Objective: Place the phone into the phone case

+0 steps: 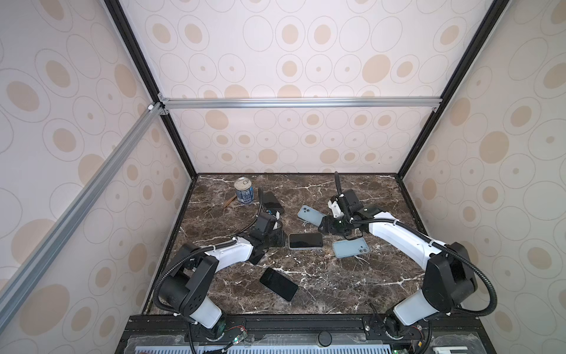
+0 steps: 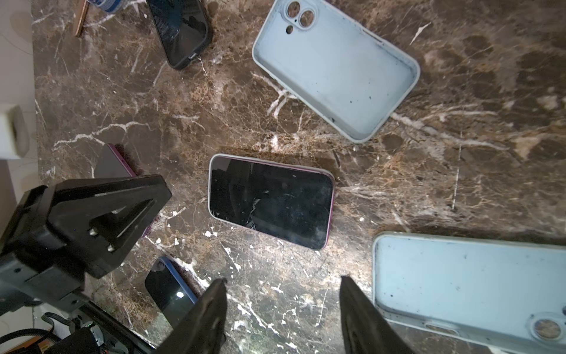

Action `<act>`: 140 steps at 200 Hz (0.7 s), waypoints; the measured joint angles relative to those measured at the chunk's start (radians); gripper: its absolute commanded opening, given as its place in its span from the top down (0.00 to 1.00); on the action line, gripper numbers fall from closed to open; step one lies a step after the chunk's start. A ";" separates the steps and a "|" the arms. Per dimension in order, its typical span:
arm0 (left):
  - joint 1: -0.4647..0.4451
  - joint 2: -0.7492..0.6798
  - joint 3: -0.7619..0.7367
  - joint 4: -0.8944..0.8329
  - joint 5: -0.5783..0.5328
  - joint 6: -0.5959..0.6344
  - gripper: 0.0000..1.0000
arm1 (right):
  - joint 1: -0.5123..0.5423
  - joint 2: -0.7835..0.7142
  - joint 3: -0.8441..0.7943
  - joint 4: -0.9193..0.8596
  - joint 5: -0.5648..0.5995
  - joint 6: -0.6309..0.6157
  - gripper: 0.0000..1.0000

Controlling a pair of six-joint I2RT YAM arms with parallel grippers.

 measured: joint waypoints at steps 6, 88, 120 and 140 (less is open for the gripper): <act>0.002 0.000 0.000 -0.002 0.003 0.000 0.73 | 0.000 -0.009 -0.006 0.003 0.001 0.000 0.41; 0.002 0.103 0.000 0.005 0.096 -0.001 0.72 | -0.035 0.021 -0.137 0.079 -0.060 0.014 0.80; 0.002 0.124 0.001 0.020 0.108 -0.004 0.72 | -0.063 0.111 -0.136 0.145 -0.103 0.015 0.80; 0.002 0.146 0.011 0.036 0.113 -0.005 0.72 | -0.075 0.180 -0.129 0.169 -0.126 0.015 0.80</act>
